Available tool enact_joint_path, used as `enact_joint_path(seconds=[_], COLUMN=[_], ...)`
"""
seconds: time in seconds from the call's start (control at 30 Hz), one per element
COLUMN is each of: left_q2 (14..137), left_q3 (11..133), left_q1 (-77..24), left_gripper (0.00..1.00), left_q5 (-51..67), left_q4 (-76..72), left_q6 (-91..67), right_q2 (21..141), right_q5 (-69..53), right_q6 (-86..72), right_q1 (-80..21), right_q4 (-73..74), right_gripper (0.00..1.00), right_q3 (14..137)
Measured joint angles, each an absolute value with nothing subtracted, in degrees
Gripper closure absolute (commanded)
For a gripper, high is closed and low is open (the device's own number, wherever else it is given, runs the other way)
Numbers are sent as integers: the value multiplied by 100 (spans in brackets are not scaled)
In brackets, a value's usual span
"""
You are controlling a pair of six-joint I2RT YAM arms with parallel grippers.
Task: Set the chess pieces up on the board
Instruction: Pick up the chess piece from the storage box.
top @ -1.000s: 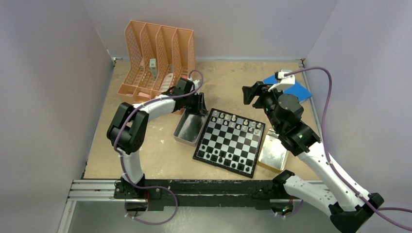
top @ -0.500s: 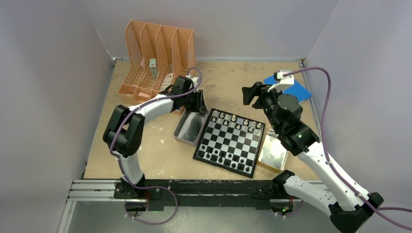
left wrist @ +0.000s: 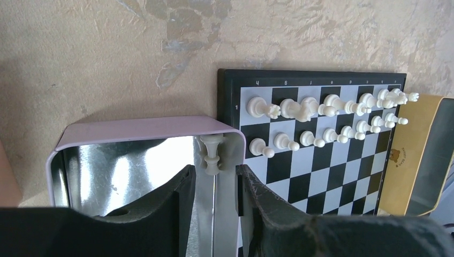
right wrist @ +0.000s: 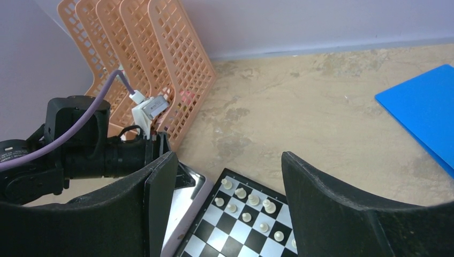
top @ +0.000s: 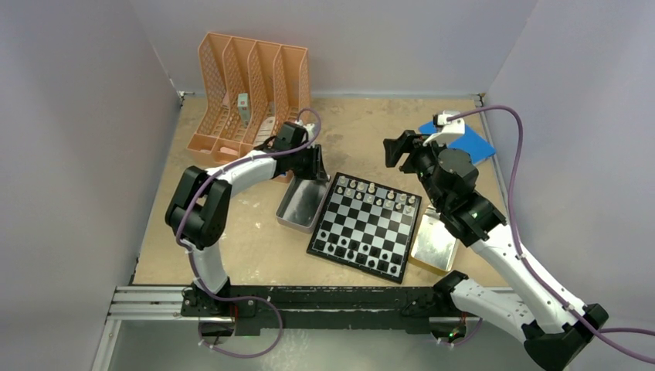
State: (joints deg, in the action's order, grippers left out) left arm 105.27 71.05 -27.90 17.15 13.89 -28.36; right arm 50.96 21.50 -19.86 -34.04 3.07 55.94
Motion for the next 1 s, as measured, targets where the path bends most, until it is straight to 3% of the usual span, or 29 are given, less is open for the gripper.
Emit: enact_joint_path(seconds=[1.0], left_q2=[11229], left_q3=[7179], left_q1=[-2871], left_gripper=[70], left_q5=[1745], left_q4=[1234], left_q6=[-2582], right_q2=[5352], right_q5=[2152], right_q6=[-1938], right_q1=[-3406], right_q4=[281], right_gripper=[26], right_q3=[5594])
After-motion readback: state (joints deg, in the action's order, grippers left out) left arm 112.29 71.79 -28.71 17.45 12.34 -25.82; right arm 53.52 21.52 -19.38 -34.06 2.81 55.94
